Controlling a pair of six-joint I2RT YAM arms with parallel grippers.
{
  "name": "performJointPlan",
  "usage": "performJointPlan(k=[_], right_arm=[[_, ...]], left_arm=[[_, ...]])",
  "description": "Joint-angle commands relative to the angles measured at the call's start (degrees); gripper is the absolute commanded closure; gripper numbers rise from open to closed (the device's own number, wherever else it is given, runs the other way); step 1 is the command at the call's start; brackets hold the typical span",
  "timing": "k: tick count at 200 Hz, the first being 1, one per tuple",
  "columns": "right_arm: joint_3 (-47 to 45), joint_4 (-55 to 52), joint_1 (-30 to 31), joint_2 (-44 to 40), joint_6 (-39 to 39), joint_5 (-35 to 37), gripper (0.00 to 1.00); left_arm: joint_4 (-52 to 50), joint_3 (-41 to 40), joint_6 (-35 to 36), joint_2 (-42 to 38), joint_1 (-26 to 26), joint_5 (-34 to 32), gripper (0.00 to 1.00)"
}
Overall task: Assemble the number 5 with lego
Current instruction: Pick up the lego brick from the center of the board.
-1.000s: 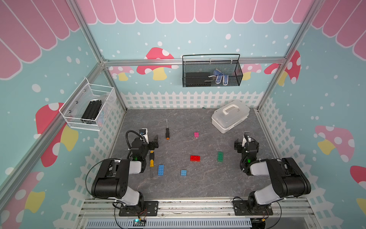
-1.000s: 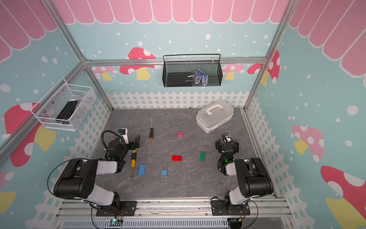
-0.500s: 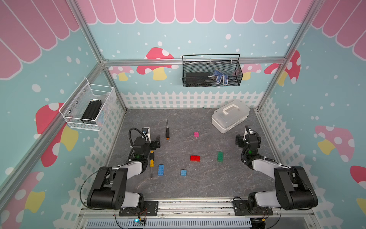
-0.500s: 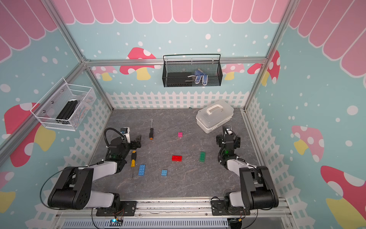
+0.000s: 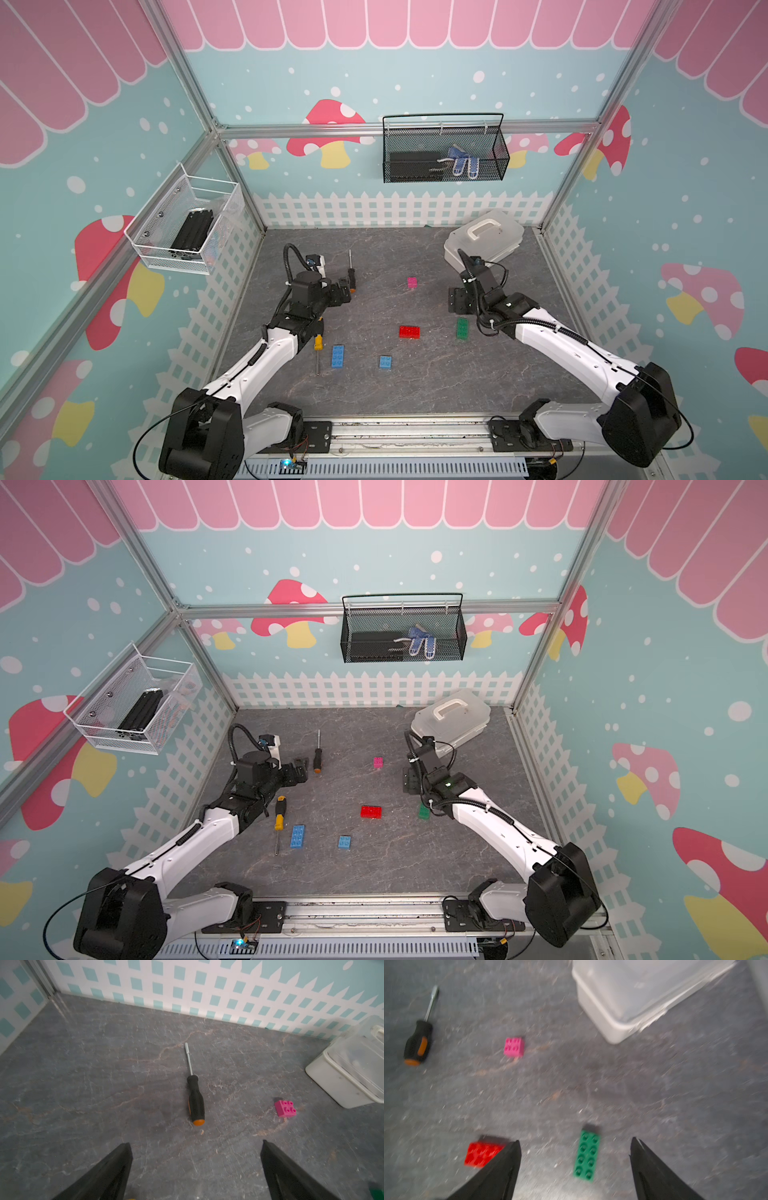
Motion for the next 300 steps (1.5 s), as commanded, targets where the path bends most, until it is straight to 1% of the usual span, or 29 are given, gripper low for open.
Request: performJointPlan(k=[1, 17, 37, 50, 74, 97, 106, 117, 122, 140, 150, 193, 218, 242, 251, 261, 300], right_arm=[[2.89, -9.11, 6.99, 3.85, 13.37, -2.08, 0.17], [5.88, -9.82, 13.33, 9.18, 16.75, -2.10, 0.17], [11.34, -9.39, 19.31, 17.07, 19.84, -3.52, 0.16], [15.60, -9.26, 22.16, 21.77, 21.13, -3.92, 0.17], [21.70, -9.31, 25.52, 28.90, 23.45, -4.57, 0.22], [24.63, -9.41, 26.82, 32.94, 25.19, -5.89, 0.24], [25.40, -10.30, 27.31, 33.57, 25.92, -5.30, 0.25], [26.01, -10.96, 27.68, 33.59, 26.60, -5.20, 0.28], [26.14, -11.10, 27.78, 35.37, 26.85, -5.45, 0.28], [26.30, -11.27, 28.08, 36.46, 26.97, -6.11, 0.31], [26.62, -11.63, 28.01, 36.95, 27.00, -6.47, 0.34], [27.08, -12.67, 28.76, 38.80, 27.62, -7.12, 0.34], [27.44, -12.60, 29.39, 39.94, 27.63, -8.05, 0.37], [27.40, -12.33, 29.82, 40.55, 27.65, -9.01, 0.42], [27.25, -12.16, 29.96, 40.71, 27.67, -8.91, 0.45], [27.22, -12.06, 29.97, 40.86, 27.55, -8.55, 0.48], [27.58, -11.20, 29.94, 41.63, 27.69, -9.49, 0.57]], left_arm=[[-6.83, 0.53, -5.76, -3.80, -0.60, 1.09, 0.01], [-8.14, -1.13, -6.91, -5.71, -0.78, 0.67, 0.01], [-11.12, -2.50, -9.42, -6.40, -0.70, 1.13, 0.01], [-11.70, -3.81, -10.72, -6.57, -0.70, 2.48, 0.01], [-11.35, -6.77, -12.58, -8.42, -0.64, 2.05, 0.01], [-11.70, -7.96, -12.08, -10.88, -0.65, 1.71, 0.01], [-12.30, -8.13, -12.14, -11.56, -0.54, 0.79, 0.01], [-12.37, -8.37, -12.74, -12.31, -0.49, -0.15, 0.01], [-12.22, -8.55, -12.93, -12.67, -0.45, -0.12, 0.01], [-12.29, -8.92, -12.94, -13.51, -0.44, -0.29, 0.00], [-12.73, -8.93, -13.10, -13.67, -0.44, -0.95, 0.01], [-13.45, -8.13, -12.99, -12.40, -0.35, -1.03, 0.01], [-13.40, -8.09, -13.02, -12.05, -0.26, -0.79, 0.01], [-13.30, -8.04, -12.94, -11.98, -0.26, -0.34, 0.01], [-13.00, -8.05, -12.94, -11.89, -0.26, -0.30, 0.01], [-12.50, -8.03, -12.77, -11.31, -0.26, -0.06, 0.01], [-12.61, -6.69, -12.37, -8.65, 0.08, 0.76, 0.01]])
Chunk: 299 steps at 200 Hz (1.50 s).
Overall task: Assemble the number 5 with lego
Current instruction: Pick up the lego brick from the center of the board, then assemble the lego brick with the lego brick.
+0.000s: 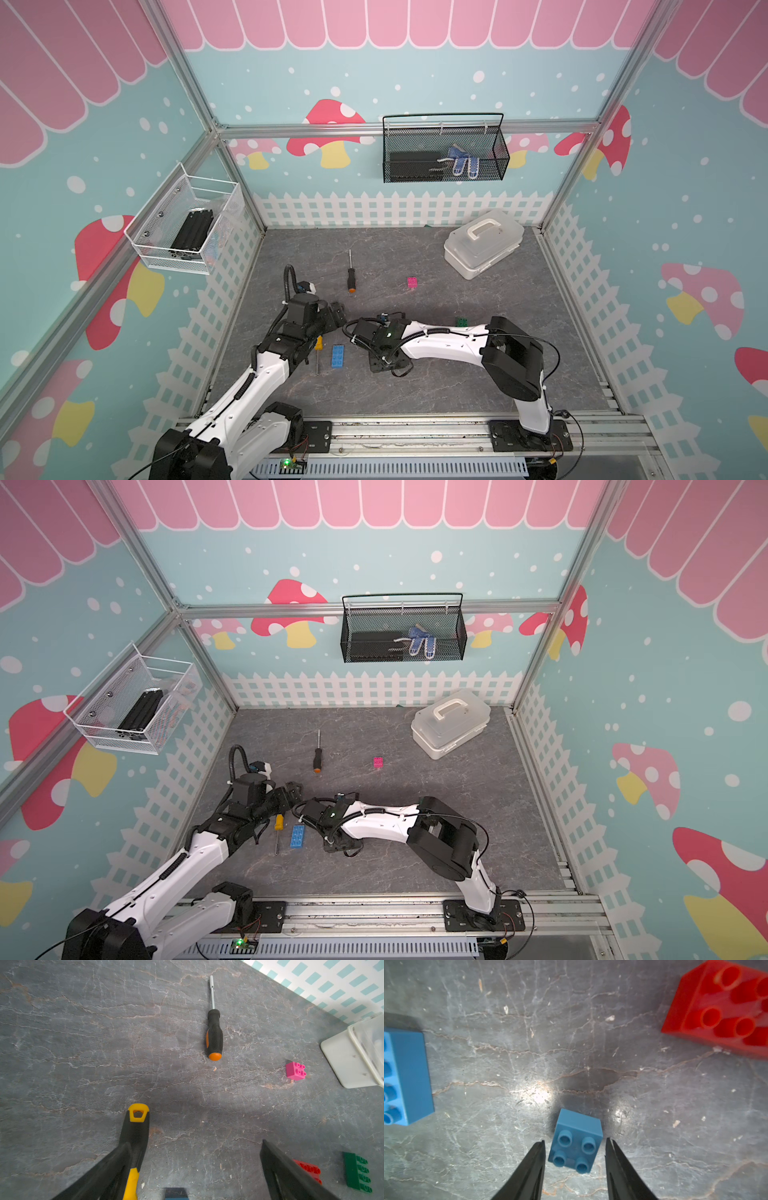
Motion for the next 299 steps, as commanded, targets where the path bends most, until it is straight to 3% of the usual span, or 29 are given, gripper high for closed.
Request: performJointPlan(k=[1, 59, 106, 199, 230, 299], right_arm=[[1.22, -0.35, 0.28, 1.70, 1.34, -0.27, 0.57], [0.88, -0.38, 0.11, 1.70, 1.09, 0.09, 0.72], [-2.56, -1.21, -2.86, -5.16, 0.55, 2.20, 0.80], [-8.38, -6.70, -11.64, -15.79, -0.81, 7.59, 0.82], [-7.54, -7.55, -13.55, -14.62, -1.36, 7.56, 0.82], [-3.32, -7.50, -14.84, -9.55, -2.87, 7.26, 0.83]], left_arm=[[-0.25, 1.31, -0.28, 0.94, 0.41, 0.19, 0.01], [-0.51, 0.86, -0.12, 0.64, 0.43, 0.32, 0.00], [0.27, 1.74, -0.17, 2.58, 0.25, 4.32, 0.01], [3.04, 5.72, 1.64, 10.60, -4.47, 10.29, 0.03], [3.86, 6.91, 3.26, 13.72, -7.52, 10.70, 0.04], [5.75, 7.31, 3.78, 18.09, -8.73, 12.80, 0.06]])
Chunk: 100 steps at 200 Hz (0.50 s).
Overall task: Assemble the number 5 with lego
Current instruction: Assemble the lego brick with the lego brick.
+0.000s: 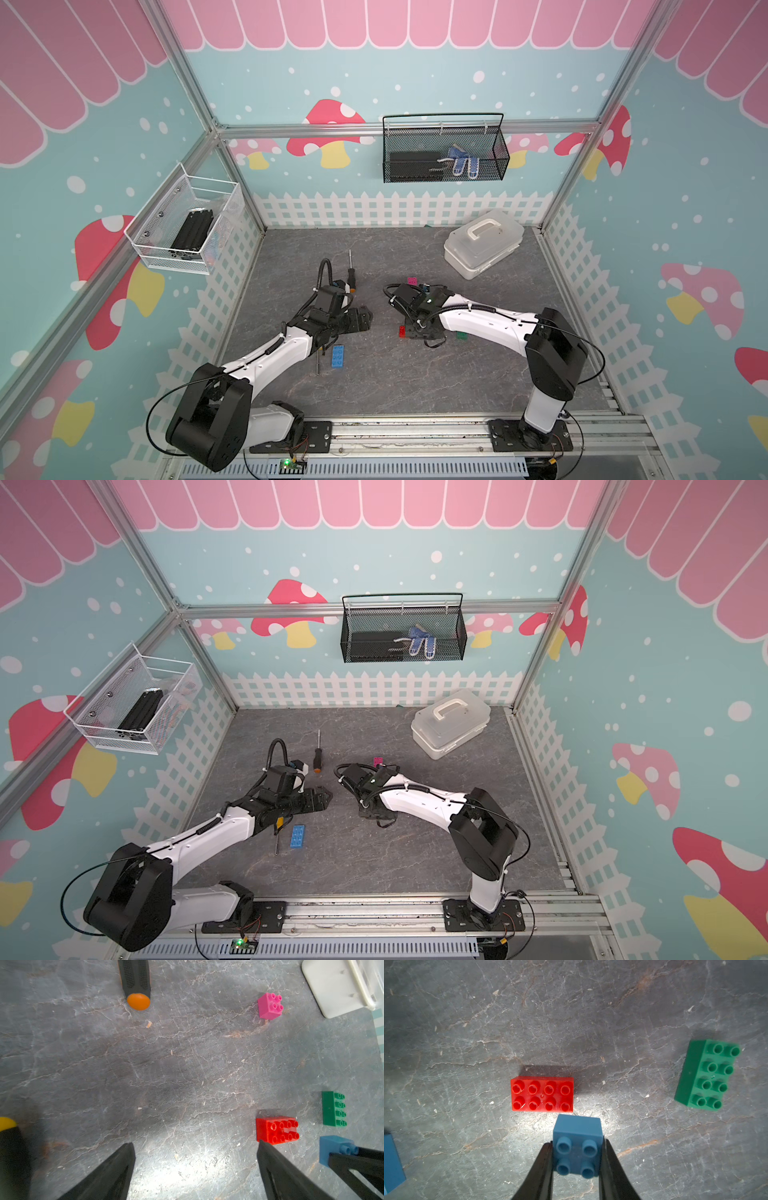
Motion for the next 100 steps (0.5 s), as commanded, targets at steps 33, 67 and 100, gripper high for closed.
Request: performJointPlan(k=[33, 67, 100], right_arm=[[2.78, -1.06, -0.84, 2.98, -0.37, 0.25, 0.83], [2.30, 1.45, -1.50, 3.05, -0.21, -1.23, 0.85], [2.15, 2.18, -1.60, 3.85, -0.32, -2.15, 0.85]], left_arm=[[2.43, 1.68, 1.34, 2.75, -0.88, 1.62, 0.06], [2.91, 1.85, 1.34, 3.96, -0.88, 2.13, 0.07], [3.40, 2.12, 1.35, 4.91, -0.88, 2.52, 0.07]])
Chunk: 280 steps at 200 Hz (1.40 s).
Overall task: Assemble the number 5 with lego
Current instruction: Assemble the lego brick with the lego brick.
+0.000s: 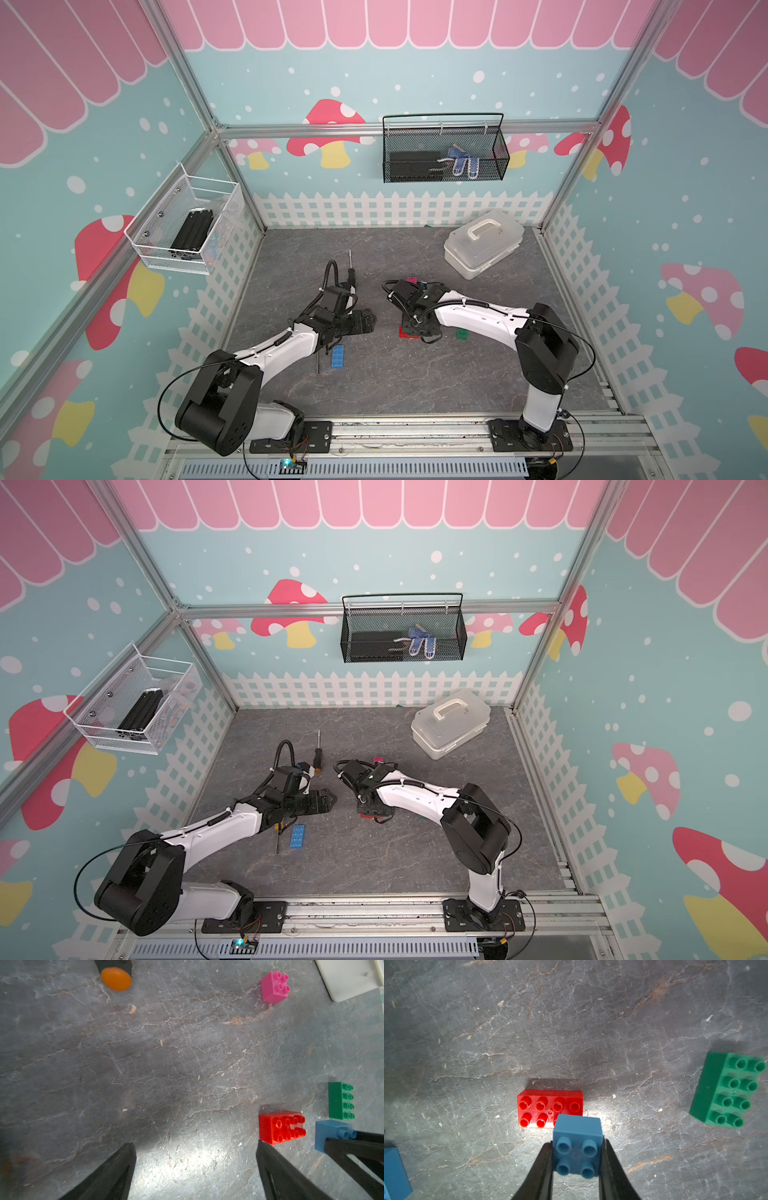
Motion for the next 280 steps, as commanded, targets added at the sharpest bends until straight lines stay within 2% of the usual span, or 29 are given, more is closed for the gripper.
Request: performJointPlan(k=[1, 44, 244, 280], right_arm=[[0.65, 0.33, -0.16, 1.58, 0.18, -0.63, 0.85], [0.52, 1.27, -0.24, 2.20, -0.26, -1.55, 0.85], [-0.85, 2.77, -0.86, 2.77, -1.42, -1.99, 0.85], [-0.72, 3.24, -0.86, 5.22, -1.53, -2.63, 0.85]], left_arm=[[1.45, 1.79, 0.89, 0.70, -0.24, 0.84, 0.07], [2.09, 1.70, 0.51, 1.67, -2.03, 0.94, 0.07], [3.21, 1.86, -0.04, 4.31, -2.79, 1.47, 0.08], [3.22, 1.92, -0.11, 4.67, -2.88, 1.56, 0.08]])
